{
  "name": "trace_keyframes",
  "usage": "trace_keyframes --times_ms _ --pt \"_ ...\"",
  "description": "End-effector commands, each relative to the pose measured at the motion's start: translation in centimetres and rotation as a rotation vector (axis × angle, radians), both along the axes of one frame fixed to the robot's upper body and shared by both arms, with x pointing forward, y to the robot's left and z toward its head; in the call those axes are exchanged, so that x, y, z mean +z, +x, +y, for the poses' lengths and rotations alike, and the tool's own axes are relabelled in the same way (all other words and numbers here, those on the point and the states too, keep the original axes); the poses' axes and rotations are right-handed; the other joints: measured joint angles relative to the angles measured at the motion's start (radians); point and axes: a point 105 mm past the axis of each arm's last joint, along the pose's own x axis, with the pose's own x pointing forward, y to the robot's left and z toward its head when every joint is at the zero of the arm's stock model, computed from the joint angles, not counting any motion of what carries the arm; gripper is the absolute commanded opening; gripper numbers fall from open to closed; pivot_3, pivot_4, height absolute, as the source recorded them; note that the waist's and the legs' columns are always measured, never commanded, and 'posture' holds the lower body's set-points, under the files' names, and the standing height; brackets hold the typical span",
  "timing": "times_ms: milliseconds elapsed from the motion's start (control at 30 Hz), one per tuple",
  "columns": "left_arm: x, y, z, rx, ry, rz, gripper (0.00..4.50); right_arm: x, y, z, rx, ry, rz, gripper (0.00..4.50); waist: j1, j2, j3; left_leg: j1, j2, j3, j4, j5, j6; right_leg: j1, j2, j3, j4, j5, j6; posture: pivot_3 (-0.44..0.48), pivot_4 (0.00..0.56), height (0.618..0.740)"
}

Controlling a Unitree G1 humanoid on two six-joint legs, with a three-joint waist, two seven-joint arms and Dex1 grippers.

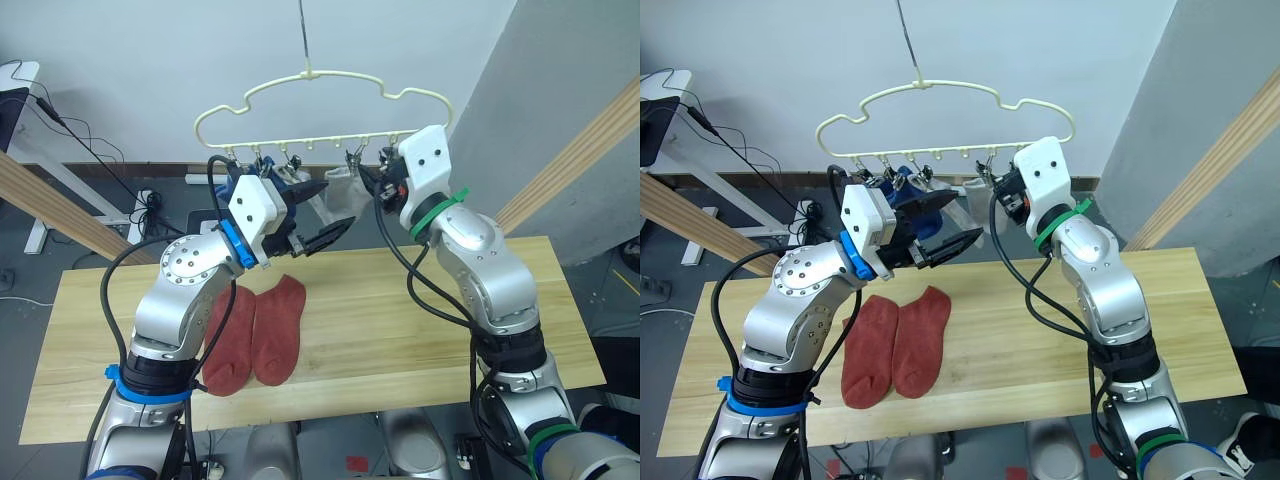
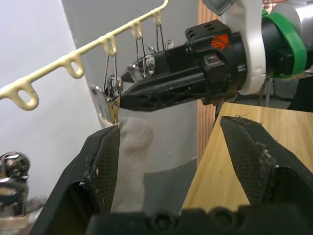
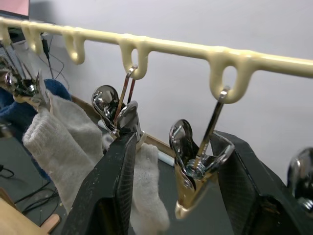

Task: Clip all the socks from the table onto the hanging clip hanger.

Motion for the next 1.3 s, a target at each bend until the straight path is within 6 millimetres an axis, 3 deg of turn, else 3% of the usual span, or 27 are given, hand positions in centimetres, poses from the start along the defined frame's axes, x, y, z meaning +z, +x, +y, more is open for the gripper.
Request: trace_keyframes --times_ms 33,333,700,1133,1300 --pt "0.4 -0.6 -0.2 -0.009 0.0 -0.039 3.59 1.4 -0.6 0.8 0.031 -0.003 -0.067 2.44 0.0 0.0 0.0 0.0 0.0 0.0 0.0 0.0 0.0 0.0 0.0 0.0 0.0 0.0 0.0 -0.205 0.32 0.733" --pt "0.3 -0.6 -0.3 -0.008 0.004 -0.037 3.59 1.5 -0.6 1.1 0.038 -0.005 -0.078 2.44 0.0 0.0 0.0 0.0 0.0 0.0 0.0 0.0 0.0 0.0 0.0 0.0 0.0 0.0 0.0 -0.205 0.32 0.733" --pt "0.1 -0.6 -0.3 -0.007 0.006 -0.034 3.59 1.0 -0.7 -1.5 -0.091 0.023 -0.064 2.44 0.0 0.0 0.0 0.0 0.0 0.0 0.0 0.0 0.0 0.0 0.0 0.0 0.0 0.0 0.0 -0.215 0.323 0.733" --pt "0.1 -0.6 -0.1 -0.012 0.001 -0.026 3.59 -0.3 -3.7 -4.0 -0.057 -0.017 -0.019 2.44 0.003 0.0 0.0 0.0 0.0 0.0 0.0 0.0 0.0 0.0 0.0 0.0 0.0 0.0 0.0 -0.22 0.327 0.733" --pt "0.1 -0.5 0.1 -0.012 0.002 -0.027 3.59 -0.9 -4.5 -4.0 -0.015 -0.046 0.01 2.44 0.001 0.0 0.0 0.0 0.0 0.0 0.0 0.0 0.0 0.0 0.0 0.0 0.0 0.0 0.0 -0.227 0.329 0.733"
